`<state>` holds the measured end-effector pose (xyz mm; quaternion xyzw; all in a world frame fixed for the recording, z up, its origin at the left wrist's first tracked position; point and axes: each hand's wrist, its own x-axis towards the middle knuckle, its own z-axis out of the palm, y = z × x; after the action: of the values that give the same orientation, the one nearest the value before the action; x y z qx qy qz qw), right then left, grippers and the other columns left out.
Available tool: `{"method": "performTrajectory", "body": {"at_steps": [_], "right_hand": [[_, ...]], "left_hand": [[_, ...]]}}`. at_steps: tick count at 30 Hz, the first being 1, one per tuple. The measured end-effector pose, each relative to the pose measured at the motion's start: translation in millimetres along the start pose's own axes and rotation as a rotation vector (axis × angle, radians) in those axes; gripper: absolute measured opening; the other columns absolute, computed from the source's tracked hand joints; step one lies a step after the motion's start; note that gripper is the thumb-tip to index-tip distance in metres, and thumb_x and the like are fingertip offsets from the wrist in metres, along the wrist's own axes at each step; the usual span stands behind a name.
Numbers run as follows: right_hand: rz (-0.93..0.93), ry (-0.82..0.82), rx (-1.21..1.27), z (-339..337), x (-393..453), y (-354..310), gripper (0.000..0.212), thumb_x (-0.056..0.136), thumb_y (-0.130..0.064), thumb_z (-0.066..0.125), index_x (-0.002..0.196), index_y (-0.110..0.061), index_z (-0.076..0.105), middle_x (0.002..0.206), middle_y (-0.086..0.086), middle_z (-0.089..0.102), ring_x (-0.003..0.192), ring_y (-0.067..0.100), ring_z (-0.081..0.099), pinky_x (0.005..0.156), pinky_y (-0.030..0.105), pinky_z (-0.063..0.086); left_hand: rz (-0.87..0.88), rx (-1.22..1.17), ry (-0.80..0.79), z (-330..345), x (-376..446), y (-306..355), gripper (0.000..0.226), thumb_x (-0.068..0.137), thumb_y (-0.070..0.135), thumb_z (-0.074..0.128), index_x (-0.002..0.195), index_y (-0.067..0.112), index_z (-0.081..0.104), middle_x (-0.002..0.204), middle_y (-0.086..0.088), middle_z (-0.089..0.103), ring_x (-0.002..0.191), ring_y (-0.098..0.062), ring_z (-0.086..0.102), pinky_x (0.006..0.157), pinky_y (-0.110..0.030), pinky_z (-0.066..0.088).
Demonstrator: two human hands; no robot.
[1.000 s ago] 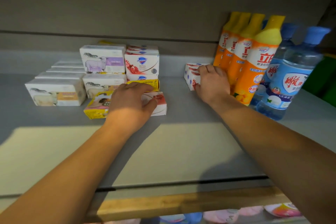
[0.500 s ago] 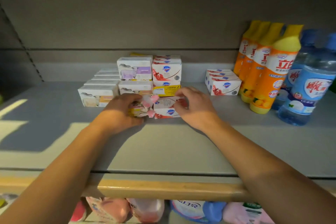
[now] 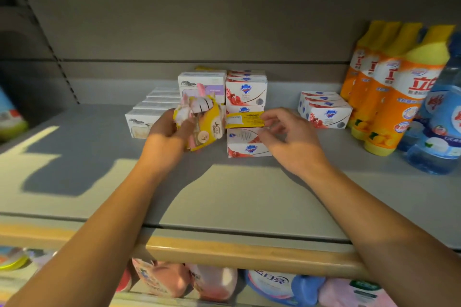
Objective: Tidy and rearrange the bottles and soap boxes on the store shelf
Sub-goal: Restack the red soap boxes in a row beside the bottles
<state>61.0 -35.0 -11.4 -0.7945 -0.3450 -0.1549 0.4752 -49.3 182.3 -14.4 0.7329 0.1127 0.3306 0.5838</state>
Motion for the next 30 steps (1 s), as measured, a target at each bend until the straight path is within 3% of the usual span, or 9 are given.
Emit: {"method": "performTrajectory", "body": {"at_steps": [2, 6, 11, 17, 20, 23, 27, 29, 30], "right_hand": [[0.019, -0.045, 0.181, -3.0, -2.2, -10.8, 0.031, 0.085, -0.021, 0.071, 0.112, -0.033, 0.062, 0.104, -0.009, 0.064, 0.078, 0.009, 0.065, 0.066, 0.011, 0.047], [0.043, -0.237, 0.435, -3.3, -7.8, -25.6, 0.04, 0.085, -0.023, 0.068, 0.113, -0.048, 0.056, 0.106, -0.018, 0.068, 0.086, 0.004, 0.07, 0.068, 0.015, 0.053], [0.175, -0.195, 0.534, 0.0, -4.9, -23.3, 0.024, 0.092, -0.007, 0.063, 0.103, -0.029, 0.063, 0.086, 0.001, 0.071, 0.051, 0.013, 0.06, 0.047, 0.023, 0.05], [0.193, -0.26, 0.649, -1.4, -4.9, -17.3, 0.023, 0.092, -0.003, 0.062, 0.108, -0.019, 0.059, 0.085, 0.001, 0.072, 0.056, 0.02, 0.065, 0.053, 0.028, 0.055], [0.296, -0.415, 0.755, -5.6, -5.3, -18.0, 0.021, 0.086, -0.034, 0.07, 0.106, -0.03, 0.067, 0.095, 0.005, 0.074, 0.073, 0.024, 0.071, 0.065, 0.031, 0.059], [0.47, -0.415, 0.949, -9.9, -2.8, -25.3, 0.034, 0.082, -0.061, 0.056, 0.082, -0.033, 0.075, 0.094, 0.004, 0.076, 0.08, 0.027, 0.074, 0.07, 0.036, 0.06], [0.649, -0.285, 0.861, -17.9, -1.6, -35.1, 0.02, 0.092, -0.037, 0.063, 0.095, -0.017, 0.066, 0.083, 0.007, 0.075, 0.069, 0.022, 0.072, 0.061, 0.032, 0.058], [0.639, -0.232, 0.826, -28.1, -7.5, -36.2, 0.004, 0.09, -0.016, 0.063, 0.09, -0.019, 0.064, 0.077, 0.005, 0.072, 0.066, 0.017, 0.07, 0.057, 0.03, 0.056], [0.627, -0.192, 0.812, -35.4, -12.5, -34.3, 0.012, 0.088, -0.006, 0.061, 0.09, -0.018, 0.064, 0.077, 0.007, 0.07, 0.067, 0.017, 0.069, 0.057, 0.031, 0.056]], "left_hand": [[-0.054, -0.233, -0.137, 1.6, -4.9, 7.8, 0.016, 0.088, 0.029, 0.059, 0.097, 0.024, 0.071, 0.092, -0.005, 0.074, 0.086, -0.027, 0.071, 0.063, -0.038, 0.058], [-0.057, -0.261, -0.403, 15.2, -9.2, 7.5, 0.02, 0.088, 0.027, 0.057, 0.085, 0.013, 0.071, 0.077, -0.012, 0.07, 0.068, -0.025, 0.067, 0.055, -0.033, 0.056], [0.016, -0.268, -0.497, 19.8, -10.8, 2.8, 0.021, 0.085, 0.015, 0.06, 0.105, 0.013, 0.067, 0.096, -0.006, 0.074, 0.088, -0.019, 0.07, 0.072, -0.029, 0.056], [0.109, -0.136, -0.369, 21.8, -16.0, 11.8, 0.033, 0.073, 0.005, 0.074, 0.104, 0.017, 0.067, 0.092, 0.001, 0.076, 0.082, -0.014, 0.071, 0.07, -0.029, 0.058], [0.25, 0.165, -0.269, 18.5, -18.8, 14.4, 0.038, 0.068, 0.023, 0.078, 0.106, 0.025, 0.069, 0.097, 0.004, 0.075, 0.091, -0.012, 0.07, 0.08, -0.038, 0.058], [0.483, 0.437, -0.19, 19.7, -22.6, 17.0, 0.047, 0.072, 0.028, 0.076, 0.117, 0.017, 0.069, 0.104, 0.0, 0.073, 0.093, -0.014, 0.069, 0.084, -0.035, 0.056], [0.784, 0.657, -0.132, 38.1, -35.6, 29.1, 0.049, 0.074, 0.028, 0.074, 0.119, 0.008, 0.067, 0.107, -0.009, 0.072, 0.097, -0.027, 0.068, 0.087, -0.029, 0.047], [0.837, 0.645, -0.158, 48.4, -45.3, 33.6, 0.049, 0.076, 0.032, 0.075, 0.118, 0.008, 0.067, 0.109, -0.008, 0.071, 0.101, -0.026, 0.064, 0.089, -0.03, 0.046], [0.82, 0.604, -0.179, 53.8, -51.6, 35.3, 0.049, 0.077, 0.037, 0.073, 0.117, 0.01, 0.068, 0.112, -0.005, 0.07, 0.105, -0.022, 0.063, 0.091, -0.03, 0.046]]}}
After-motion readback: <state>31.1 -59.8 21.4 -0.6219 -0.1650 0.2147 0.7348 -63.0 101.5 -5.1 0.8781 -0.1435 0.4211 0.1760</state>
